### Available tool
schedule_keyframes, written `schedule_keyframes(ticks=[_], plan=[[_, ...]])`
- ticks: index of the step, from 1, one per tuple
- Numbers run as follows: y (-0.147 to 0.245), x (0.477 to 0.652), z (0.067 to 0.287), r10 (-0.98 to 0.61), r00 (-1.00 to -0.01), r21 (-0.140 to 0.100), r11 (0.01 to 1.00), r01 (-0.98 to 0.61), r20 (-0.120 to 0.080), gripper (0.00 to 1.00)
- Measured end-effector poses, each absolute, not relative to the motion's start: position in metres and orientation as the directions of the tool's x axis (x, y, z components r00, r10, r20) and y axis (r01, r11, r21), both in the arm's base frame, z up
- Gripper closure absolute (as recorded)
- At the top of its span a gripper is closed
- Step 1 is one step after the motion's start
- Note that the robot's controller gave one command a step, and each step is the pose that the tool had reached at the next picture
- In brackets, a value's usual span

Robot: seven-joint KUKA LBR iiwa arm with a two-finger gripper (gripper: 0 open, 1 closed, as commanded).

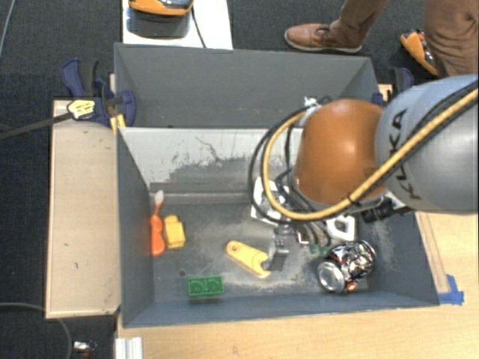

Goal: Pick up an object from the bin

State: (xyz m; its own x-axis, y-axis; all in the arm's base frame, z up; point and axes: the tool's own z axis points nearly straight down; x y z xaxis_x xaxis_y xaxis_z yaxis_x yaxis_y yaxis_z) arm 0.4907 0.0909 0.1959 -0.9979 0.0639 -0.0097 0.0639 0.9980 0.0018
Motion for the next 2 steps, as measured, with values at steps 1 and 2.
schedule_keyframes(ticks=[1, 2], plan=[[0.105, 0.494, 0.179, 0.093, -0.995, 0.006, 0.996, 0.093, -0.018, 0.00], [0.079, 0.484, 0.190, 0.065, -0.998, 0.002, 0.998, 0.065, -0.007, 0.00]])
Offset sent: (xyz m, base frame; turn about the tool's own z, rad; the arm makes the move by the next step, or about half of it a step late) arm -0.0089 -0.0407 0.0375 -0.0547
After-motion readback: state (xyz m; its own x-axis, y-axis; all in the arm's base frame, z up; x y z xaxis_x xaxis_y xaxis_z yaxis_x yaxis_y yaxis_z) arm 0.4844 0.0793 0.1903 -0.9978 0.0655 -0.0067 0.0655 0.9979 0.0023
